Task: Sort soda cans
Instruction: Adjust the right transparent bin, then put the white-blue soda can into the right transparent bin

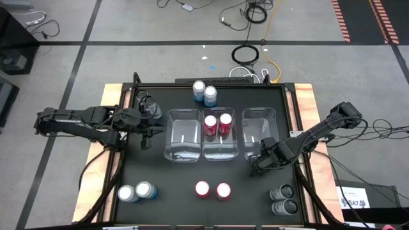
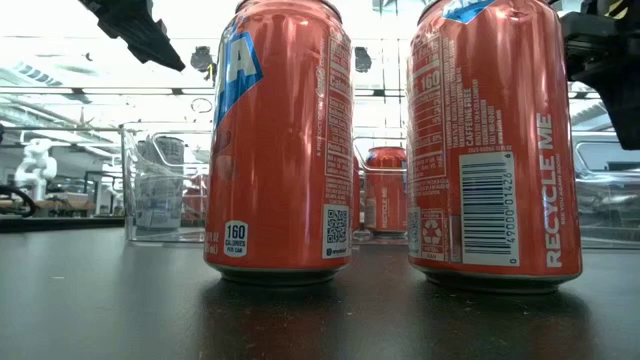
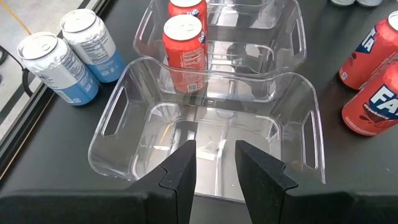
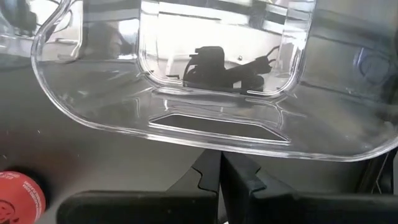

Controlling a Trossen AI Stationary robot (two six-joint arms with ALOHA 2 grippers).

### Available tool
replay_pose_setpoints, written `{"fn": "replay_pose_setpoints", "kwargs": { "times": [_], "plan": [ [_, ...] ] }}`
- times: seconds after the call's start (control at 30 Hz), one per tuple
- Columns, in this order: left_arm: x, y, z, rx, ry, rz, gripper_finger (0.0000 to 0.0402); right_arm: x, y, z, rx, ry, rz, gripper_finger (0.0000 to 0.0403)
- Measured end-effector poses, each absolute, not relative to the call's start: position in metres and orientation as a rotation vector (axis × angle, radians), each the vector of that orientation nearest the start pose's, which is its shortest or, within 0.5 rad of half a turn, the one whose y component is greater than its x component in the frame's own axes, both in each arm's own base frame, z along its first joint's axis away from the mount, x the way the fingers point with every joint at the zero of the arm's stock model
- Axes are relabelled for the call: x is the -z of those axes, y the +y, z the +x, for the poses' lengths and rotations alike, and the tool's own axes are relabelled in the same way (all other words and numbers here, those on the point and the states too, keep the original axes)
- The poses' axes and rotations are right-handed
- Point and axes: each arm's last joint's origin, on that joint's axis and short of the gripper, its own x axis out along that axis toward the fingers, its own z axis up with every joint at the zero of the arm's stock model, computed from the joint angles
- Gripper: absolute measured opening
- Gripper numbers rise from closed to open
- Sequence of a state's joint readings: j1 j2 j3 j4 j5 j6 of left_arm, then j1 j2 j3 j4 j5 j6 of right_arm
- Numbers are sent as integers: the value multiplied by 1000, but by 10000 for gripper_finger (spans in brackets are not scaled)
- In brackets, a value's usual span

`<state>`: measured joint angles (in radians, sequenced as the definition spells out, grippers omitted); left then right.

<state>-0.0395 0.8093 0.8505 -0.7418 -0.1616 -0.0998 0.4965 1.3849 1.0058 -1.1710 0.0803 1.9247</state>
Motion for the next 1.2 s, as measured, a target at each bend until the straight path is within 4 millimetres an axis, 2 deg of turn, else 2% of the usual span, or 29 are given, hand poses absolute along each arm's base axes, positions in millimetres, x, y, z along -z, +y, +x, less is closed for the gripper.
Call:
{"fn": "replay_pose_setpoints", "kwargs": {
  "times": [0.13, 0.23, 0.57, 0.7, 1.03, 1.2],
  "plan": [
    [-303, -1, 154, -151, 690, -25, 123, -232, 105, 199, 1076, 1180, 1102, 0],
    [-303, -1, 154, -152, 691, -25, 123, -241, 108, 203, 1044, 1167, 1132, 0],
    [-303, -1, 154, -150, 690, -26, 123, -310, 112, 207, 973, 1108, 1154, 0],
    [-303, -2, 154, -145, 691, -27, 123, -325, 112, 209, 906, 1019, 1097, 0],
    [-303, -2, 154, -141, 691, -18, 123, -328, 108, 211, 889, 988, 1016, 0],
    [-303, -2, 154, -141, 691, -20, 123, -326, 103, 202, 1034, 988, 1042, 0]
  ]
}}
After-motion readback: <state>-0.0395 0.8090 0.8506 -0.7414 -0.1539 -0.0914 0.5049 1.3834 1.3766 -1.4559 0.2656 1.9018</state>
